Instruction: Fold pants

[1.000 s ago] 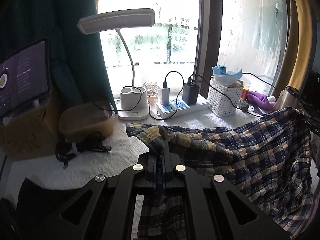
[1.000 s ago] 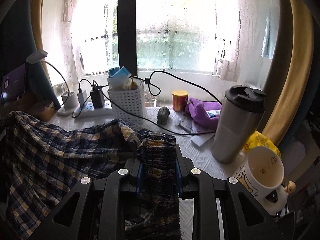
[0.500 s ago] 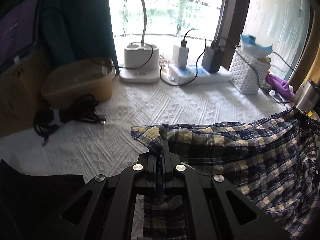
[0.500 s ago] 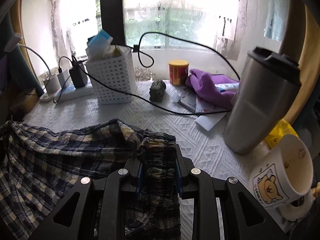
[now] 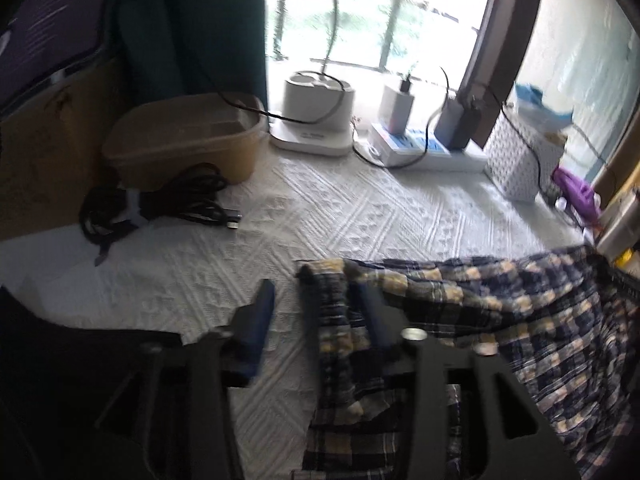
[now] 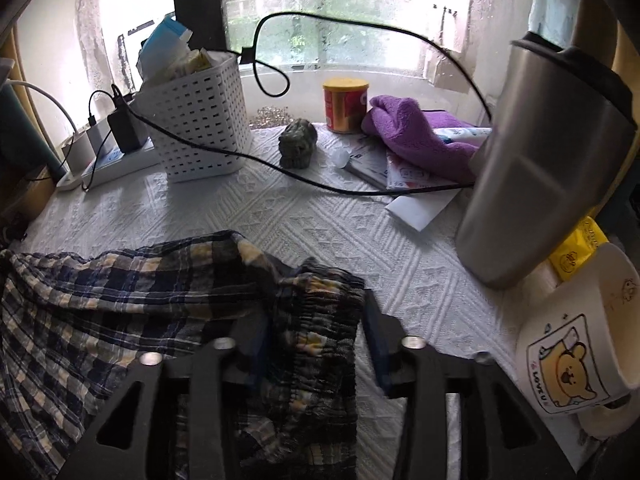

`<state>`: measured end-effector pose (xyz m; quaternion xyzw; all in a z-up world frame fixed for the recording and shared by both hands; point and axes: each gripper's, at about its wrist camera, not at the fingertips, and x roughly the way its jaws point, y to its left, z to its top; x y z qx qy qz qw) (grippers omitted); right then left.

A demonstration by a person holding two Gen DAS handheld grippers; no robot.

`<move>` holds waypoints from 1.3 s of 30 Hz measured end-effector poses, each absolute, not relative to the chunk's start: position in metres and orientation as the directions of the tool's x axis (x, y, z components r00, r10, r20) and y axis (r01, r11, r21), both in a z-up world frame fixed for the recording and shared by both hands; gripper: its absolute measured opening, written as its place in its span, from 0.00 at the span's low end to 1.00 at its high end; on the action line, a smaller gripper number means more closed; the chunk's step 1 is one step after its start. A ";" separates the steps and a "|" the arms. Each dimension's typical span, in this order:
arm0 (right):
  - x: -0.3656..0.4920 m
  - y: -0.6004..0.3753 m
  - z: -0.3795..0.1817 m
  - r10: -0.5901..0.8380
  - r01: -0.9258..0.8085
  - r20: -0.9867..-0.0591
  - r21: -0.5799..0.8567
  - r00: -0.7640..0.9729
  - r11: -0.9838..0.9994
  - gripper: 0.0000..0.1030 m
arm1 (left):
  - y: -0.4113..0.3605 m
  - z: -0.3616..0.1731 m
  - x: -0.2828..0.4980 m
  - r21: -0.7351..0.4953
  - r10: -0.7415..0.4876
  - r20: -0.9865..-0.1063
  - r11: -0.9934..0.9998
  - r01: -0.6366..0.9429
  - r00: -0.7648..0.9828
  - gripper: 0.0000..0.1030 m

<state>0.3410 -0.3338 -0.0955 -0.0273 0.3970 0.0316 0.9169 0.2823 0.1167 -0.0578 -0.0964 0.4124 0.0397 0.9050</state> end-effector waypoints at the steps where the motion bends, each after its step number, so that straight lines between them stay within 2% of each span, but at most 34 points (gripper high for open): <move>1: 0.338 -0.335 -0.093 0.038 -0.077 -0.724 -0.021 0.689 0.997 0.66 | 0.118 -0.055 0.279 -0.146 -0.007 -0.751 0.977 -0.156 0.660 0.49; 14: 0.257 -0.360 -0.063 0.073 -0.080 -0.652 0.019 0.755 0.997 0.67 | 0.103 -0.040 0.210 -0.154 -0.017 -0.719 0.979 -0.135 0.695 0.50; 18: 0.233 -0.362 -0.065 0.088 -0.092 -0.651 0.027 0.754 0.995 0.67 | 0.098 -0.040 0.188 -0.170 -0.024 -0.715 0.975 -0.141 0.699 0.58; 24: 0.206 -0.359 -0.072 0.137 -0.136 -0.644 0.052 0.752 0.989 0.67 | 0.084 -0.040 0.153 -0.159 -0.012 -0.718 0.976 -0.147 0.696 0.58; 39: 0.150 -0.337 -0.092 0.276 -0.306 -0.663 0.073 0.696 0.949 0.66 | 0.050 -0.077 0.091 -0.152 -0.014 -0.773 0.975 -0.164 0.635 0.59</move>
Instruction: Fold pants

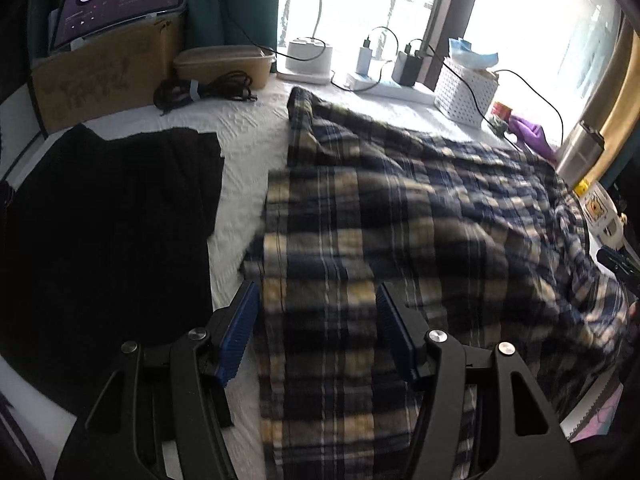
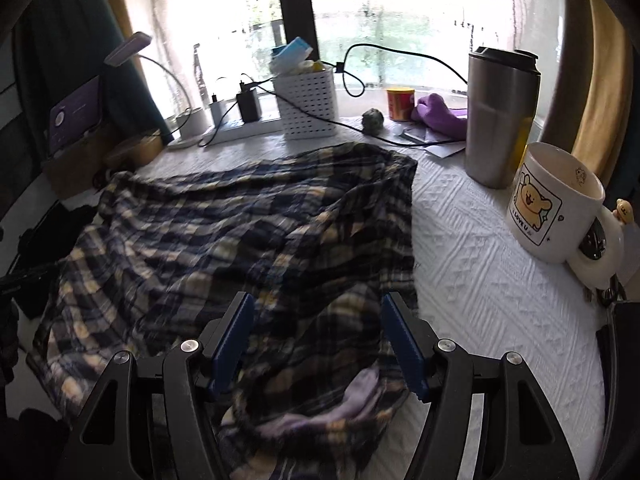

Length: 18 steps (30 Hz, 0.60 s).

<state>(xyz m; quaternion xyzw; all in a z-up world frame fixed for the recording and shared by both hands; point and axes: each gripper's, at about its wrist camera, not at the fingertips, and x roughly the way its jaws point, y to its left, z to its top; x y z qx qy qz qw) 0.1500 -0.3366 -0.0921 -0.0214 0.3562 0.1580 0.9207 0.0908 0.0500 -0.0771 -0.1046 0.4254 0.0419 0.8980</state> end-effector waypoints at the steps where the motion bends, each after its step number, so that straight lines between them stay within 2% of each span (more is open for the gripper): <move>1: 0.145 -0.336 -0.092 0.280 -0.313 -0.661 0.071 0.696 0.947 0.65 | 0.047 -0.077 0.089 -0.153 -0.019 -0.771 0.976 -0.157 0.636 0.59; 5: 0.125 -0.331 -0.097 0.270 -0.320 -0.665 0.050 0.696 0.946 0.48 | 0.036 -0.074 0.088 -0.155 -0.042 -0.760 0.981 -0.117 0.648 0.59; 12: 0.097 -0.322 -0.105 0.265 -0.323 -0.672 0.040 0.691 0.946 0.45 | 0.024 -0.079 0.076 -0.124 -0.077 -0.772 0.992 -0.031 0.631 0.59; 13: 0.096 -0.321 -0.107 0.261 -0.321 -0.676 0.038 0.689 0.946 0.42 | 0.024 -0.081 0.073 -0.121 -0.080 -0.774 0.992 -0.023 0.628 0.59; 14: 0.096 -0.319 -0.110 0.255 -0.316 -0.679 0.036 0.689 0.948 0.39 | 0.026 -0.083 0.069 -0.120 -0.079 -0.776 0.993 -0.023 0.625 0.59; 18: 0.088 -0.313 -0.113 0.238 -0.313 -0.680 0.013 0.693 0.950 0.38 | 0.036 -0.085 0.052 -0.136 -0.080 -0.776 0.990 -0.043 0.625 0.59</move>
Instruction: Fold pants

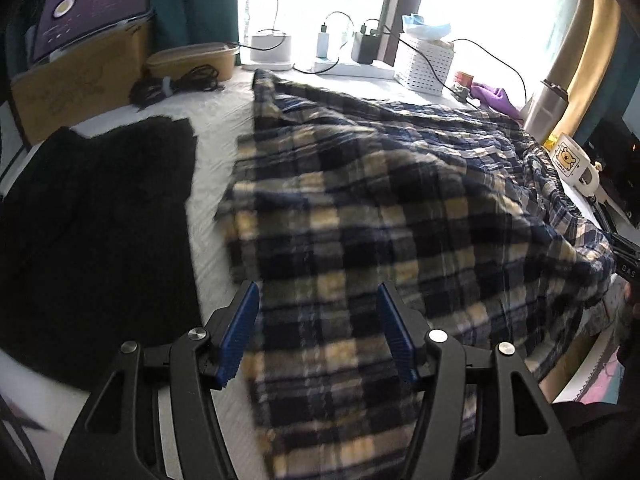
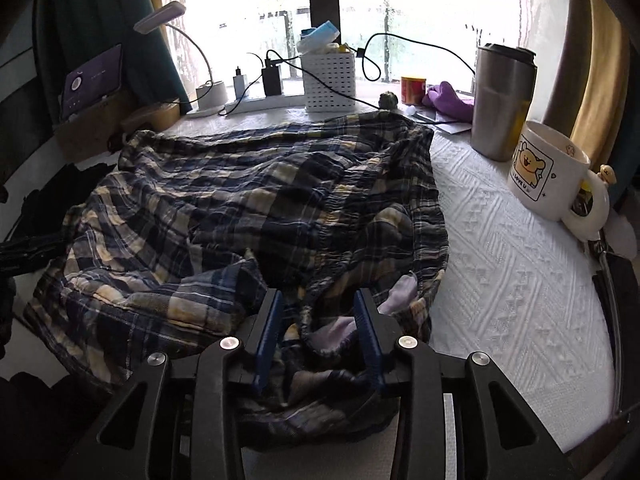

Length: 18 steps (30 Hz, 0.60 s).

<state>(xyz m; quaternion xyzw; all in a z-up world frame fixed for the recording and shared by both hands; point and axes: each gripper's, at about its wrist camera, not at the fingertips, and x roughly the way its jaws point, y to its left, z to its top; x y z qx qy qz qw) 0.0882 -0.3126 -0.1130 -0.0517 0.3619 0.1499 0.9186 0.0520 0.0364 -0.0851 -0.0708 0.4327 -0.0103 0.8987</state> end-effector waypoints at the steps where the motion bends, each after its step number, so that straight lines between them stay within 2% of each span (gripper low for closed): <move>1: 0.086 -0.311 -0.112 0.237 -0.316 -0.680 0.008 0.694 0.949 0.38 | 0.039 -0.085 0.046 -0.137 -0.076 -0.774 0.989 -0.049 0.629 0.59; 3: 0.083 -0.309 -0.111 0.229 -0.329 -0.688 -0.015 0.689 0.944 0.38 | 0.044 -0.085 0.039 -0.146 -0.074 -0.771 0.987 -0.062 0.633 0.59; 6: 0.085 -0.303 -0.120 0.202 -0.343 -0.708 -0.060 0.677 0.938 0.38 | 0.047 -0.092 0.030 -0.170 -0.092 -0.774 0.983 -0.066 0.626 0.67; 7: 0.085 -0.301 -0.125 0.198 -0.343 -0.705 -0.067 0.681 0.937 0.30 | 0.046 -0.095 0.027 -0.171 -0.095 -0.777 0.983 -0.064 0.622 0.68; 8: 0.086 -0.301 -0.128 0.193 -0.341 -0.707 -0.072 0.680 0.937 0.11 | 0.045 -0.099 0.025 -0.172 -0.098 -0.781 0.983 -0.061 0.617 0.69; 9: 0.087 -0.301 -0.130 0.172 -0.325 -0.711 -0.084 0.682 0.942 0.09 | 0.044 -0.100 0.023 -0.174 -0.100 -0.780 0.983 -0.060 0.618 0.69; 14: 0.084 -0.308 -0.118 0.148 -0.286 -0.680 -0.095 0.718 0.954 0.06 | 0.035 -0.102 0.017 -0.163 -0.102 -0.770 0.986 -0.041 0.630 0.72; 18: 0.079 -0.324 -0.093 0.099 -0.220 -0.629 -0.117 0.771 0.968 0.05 | 0.023 -0.105 0.017 -0.086 -0.033 -0.768 0.995 -0.052 0.640 0.72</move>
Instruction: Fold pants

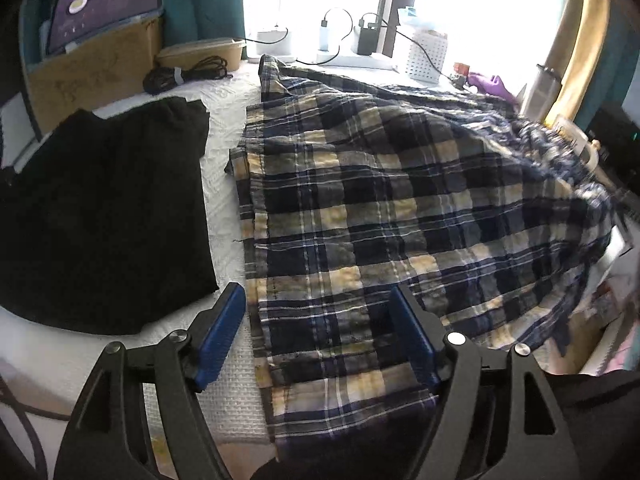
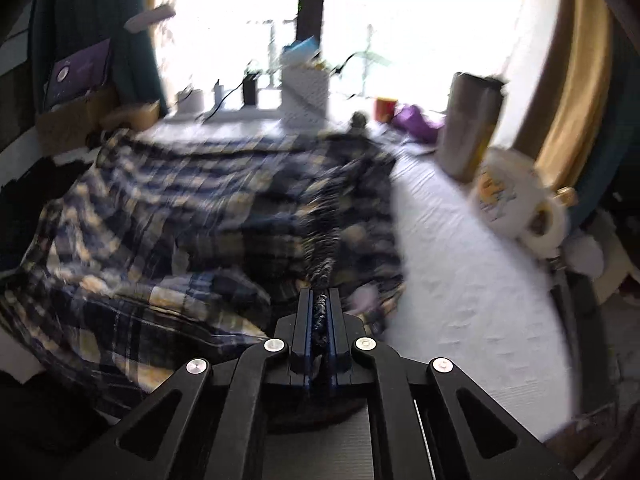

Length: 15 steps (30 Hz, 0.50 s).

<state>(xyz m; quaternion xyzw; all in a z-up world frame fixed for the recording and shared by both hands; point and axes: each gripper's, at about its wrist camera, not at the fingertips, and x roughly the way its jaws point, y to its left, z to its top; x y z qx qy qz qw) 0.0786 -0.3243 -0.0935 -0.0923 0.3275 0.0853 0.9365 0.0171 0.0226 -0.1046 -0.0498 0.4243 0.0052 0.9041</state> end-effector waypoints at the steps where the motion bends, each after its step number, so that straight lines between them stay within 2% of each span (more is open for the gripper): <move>1: 0.077 -0.330 -0.087 0.088 -0.206 -0.621 -0.120 0.779 0.971 0.05 | 0.020 -0.106 0.017 -0.076 -0.020 -0.762 0.995 -0.059 0.647 0.72; 4: 0.074 -0.346 -0.076 0.054 -0.164 -0.602 -0.130 0.797 0.978 0.05 | 0.013 -0.108 0.018 -0.038 0.006 -0.759 0.998 -0.053 0.652 0.71; 6: 0.073 -0.359 -0.074 0.026 -0.130 -0.598 -0.130 0.801 0.983 0.05 | 0.008 -0.107 0.018 -0.017 0.012 -0.755 0.999 -0.038 0.655 0.61; 7: 0.073 -0.364 -0.074 0.018 -0.119 -0.603 -0.127 0.798 0.985 0.05 | 0.006 -0.106 0.018 -0.015 0.011 -0.753 0.999 -0.033 0.658 0.51; 8: 0.074 -0.370 -0.076 0.010 -0.105 -0.608 -0.121 0.794 0.987 0.05 | 0.005 -0.105 0.018 -0.021 -0.002 -0.753 1.000 -0.021 0.658 0.36; 10: 0.076 -0.384 -0.085 -0.001 -0.078 -0.628 -0.098 0.778 0.992 0.05 | 0.001 -0.104 0.019 -0.014 -0.015 -0.755 1.000 0.008 0.656 0.20; 11: 0.077 -0.388 -0.089 0.001 -0.072 -0.637 -0.085 0.771 0.994 0.05 | -0.001 -0.103 0.020 -0.009 -0.018 -0.758 1.000 0.018 0.652 0.07; 15: 0.081 -0.396 -0.105 0.005 -0.050 -0.660 -0.049 0.752 0.998 0.05 | -0.001 -0.097 0.020 -0.032 -0.052 -0.761 0.999 0.042 0.646 0.03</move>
